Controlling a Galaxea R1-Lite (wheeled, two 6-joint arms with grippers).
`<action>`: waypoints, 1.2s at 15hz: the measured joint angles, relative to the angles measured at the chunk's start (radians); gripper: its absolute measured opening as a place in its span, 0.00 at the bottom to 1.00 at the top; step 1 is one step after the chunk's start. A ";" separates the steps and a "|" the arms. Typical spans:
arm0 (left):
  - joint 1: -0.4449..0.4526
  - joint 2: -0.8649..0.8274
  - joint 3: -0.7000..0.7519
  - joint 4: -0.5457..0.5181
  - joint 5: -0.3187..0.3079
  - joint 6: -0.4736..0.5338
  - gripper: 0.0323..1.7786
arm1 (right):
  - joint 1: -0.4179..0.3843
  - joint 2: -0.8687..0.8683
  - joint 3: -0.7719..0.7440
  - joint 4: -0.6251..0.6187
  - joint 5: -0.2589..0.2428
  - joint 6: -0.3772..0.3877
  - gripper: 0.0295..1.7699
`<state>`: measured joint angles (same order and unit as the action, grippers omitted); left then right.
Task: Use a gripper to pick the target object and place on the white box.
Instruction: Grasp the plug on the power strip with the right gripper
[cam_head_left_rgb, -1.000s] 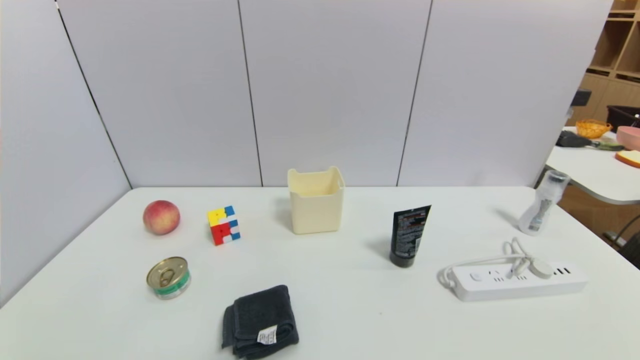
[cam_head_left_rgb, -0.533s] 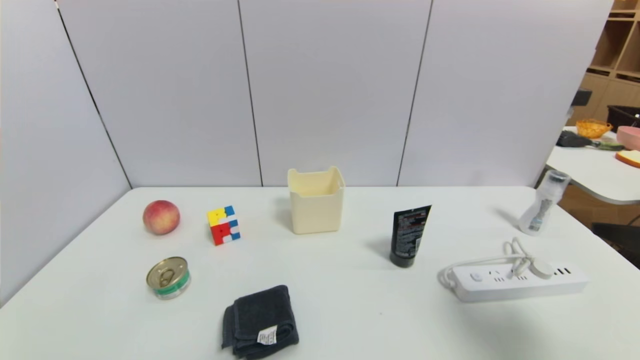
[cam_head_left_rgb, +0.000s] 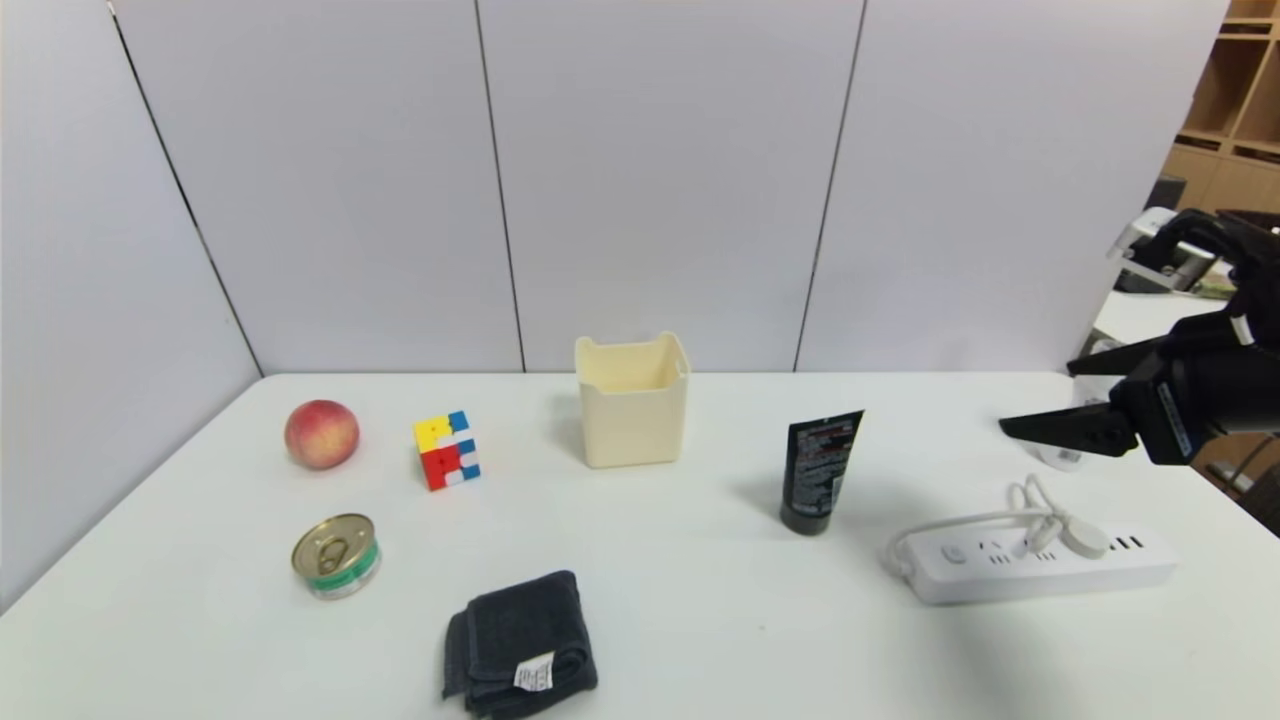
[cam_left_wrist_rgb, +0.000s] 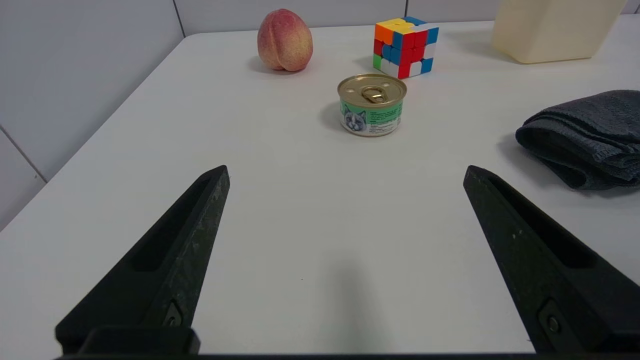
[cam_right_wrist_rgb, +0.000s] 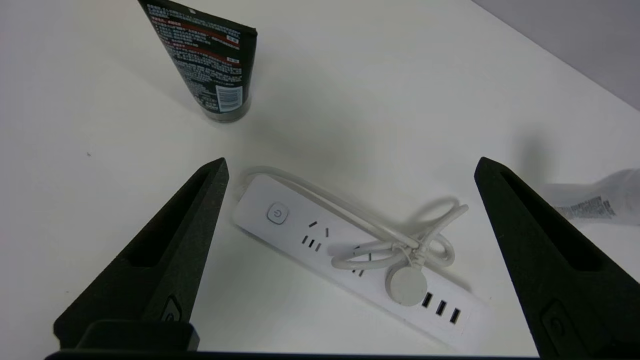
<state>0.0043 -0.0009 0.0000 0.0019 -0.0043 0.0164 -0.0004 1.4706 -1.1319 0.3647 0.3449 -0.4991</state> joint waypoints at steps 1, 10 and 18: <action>0.000 0.000 0.000 0.000 0.000 0.000 0.95 | -0.002 0.033 -0.016 0.004 0.010 -0.041 0.96; 0.000 0.000 0.000 0.000 0.000 0.000 0.95 | -0.248 0.246 -0.106 0.199 0.239 -0.578 0.96; 0.000 0.000 0.000 0.000 0.000 0.000 0.95 | -0.274 0.367 -0.164 0.378 0.343 -0.930 0.96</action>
<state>0.0043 -0.0009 0.0000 0.0019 -0.0047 0.0168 -0.2747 1.8372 -1.2960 0.7423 0.6883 -1.4291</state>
